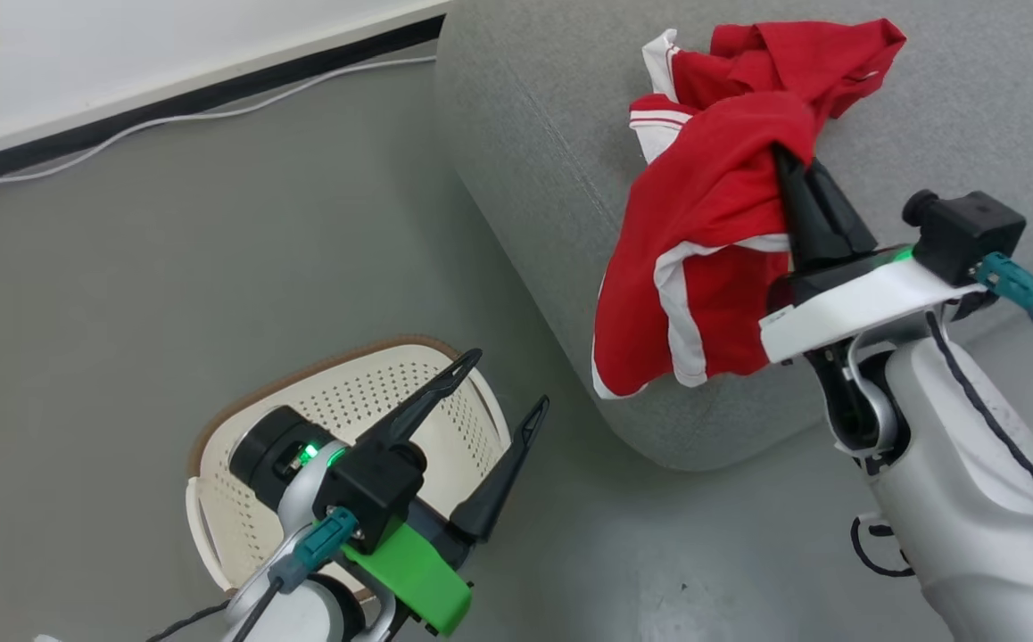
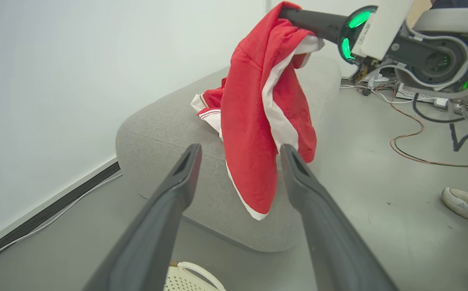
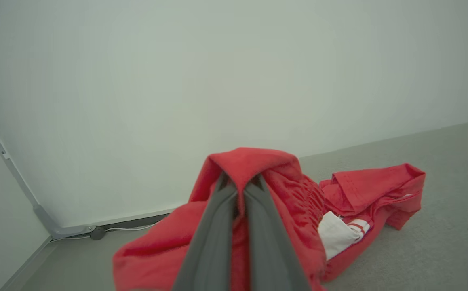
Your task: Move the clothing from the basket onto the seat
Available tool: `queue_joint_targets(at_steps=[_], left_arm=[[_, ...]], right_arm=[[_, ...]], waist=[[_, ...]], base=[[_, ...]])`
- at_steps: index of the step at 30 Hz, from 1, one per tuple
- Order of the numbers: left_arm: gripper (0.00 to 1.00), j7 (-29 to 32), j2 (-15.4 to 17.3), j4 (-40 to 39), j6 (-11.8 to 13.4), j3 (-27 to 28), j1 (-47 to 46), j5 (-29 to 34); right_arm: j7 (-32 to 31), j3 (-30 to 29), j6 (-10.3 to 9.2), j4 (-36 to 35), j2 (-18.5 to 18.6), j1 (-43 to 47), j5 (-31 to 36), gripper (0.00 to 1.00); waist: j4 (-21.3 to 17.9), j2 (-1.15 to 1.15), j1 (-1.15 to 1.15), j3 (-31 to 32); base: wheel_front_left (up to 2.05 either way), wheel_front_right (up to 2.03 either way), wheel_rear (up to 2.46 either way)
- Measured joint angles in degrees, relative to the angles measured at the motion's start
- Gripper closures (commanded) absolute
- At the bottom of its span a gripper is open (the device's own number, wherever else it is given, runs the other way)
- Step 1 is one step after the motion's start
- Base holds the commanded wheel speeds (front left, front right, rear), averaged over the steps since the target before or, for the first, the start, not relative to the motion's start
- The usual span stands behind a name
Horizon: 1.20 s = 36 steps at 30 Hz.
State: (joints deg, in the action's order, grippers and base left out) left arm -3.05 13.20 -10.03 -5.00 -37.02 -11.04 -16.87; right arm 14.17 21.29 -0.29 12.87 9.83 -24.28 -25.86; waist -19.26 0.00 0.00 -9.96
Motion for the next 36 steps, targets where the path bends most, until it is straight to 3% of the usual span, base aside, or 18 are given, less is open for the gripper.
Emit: queue_joint_targets(at_steps=[4, 14, 26, 36], left_arm=[[0.00, 0.5, 0.3, -0.3, 0.0, 0.0, -1.0, 0.5], [0.00, 1.8, 0.3, -0.8, 0.0, -0.2, -4.3, 1.0], [0.00, 2.9, -0.3, -2.1, -0.3, -1.8, -7.3, 1.0], [0.00, 3.6, -0.3, -3.9, -0.6, -2.5, -10.0, 1.6]], right_arm=[[0.0, -3.3, -0.85, -0.5, 0.8, -2.1, -0.9, 1.00], [0.2, -9.1, -0.89, 0.6, 3.4, -13.6, -1.4, 1.00], [0.0, -14.3, -1.41, 7.7, 9.2, -28.8, -1.5, 1.00], [-0.8, -17.5, -1.91, 15.8, 12.7, -34.0, -2.1, 1.00]], waist=[[-1.6, 0.00, 0.00, -2.0], [-2.9, 0.00, 0.00, -6.7], [1.1, 0.00, 0.00, -10.5], [5.0, 0.00, 0.01, -15.4]], base=[[0.00, 0.00, 0.00], [0.00, 0.00, 0.00], [0.00, 0.00, 0.00], [0.00, 0.00, 0.00]])
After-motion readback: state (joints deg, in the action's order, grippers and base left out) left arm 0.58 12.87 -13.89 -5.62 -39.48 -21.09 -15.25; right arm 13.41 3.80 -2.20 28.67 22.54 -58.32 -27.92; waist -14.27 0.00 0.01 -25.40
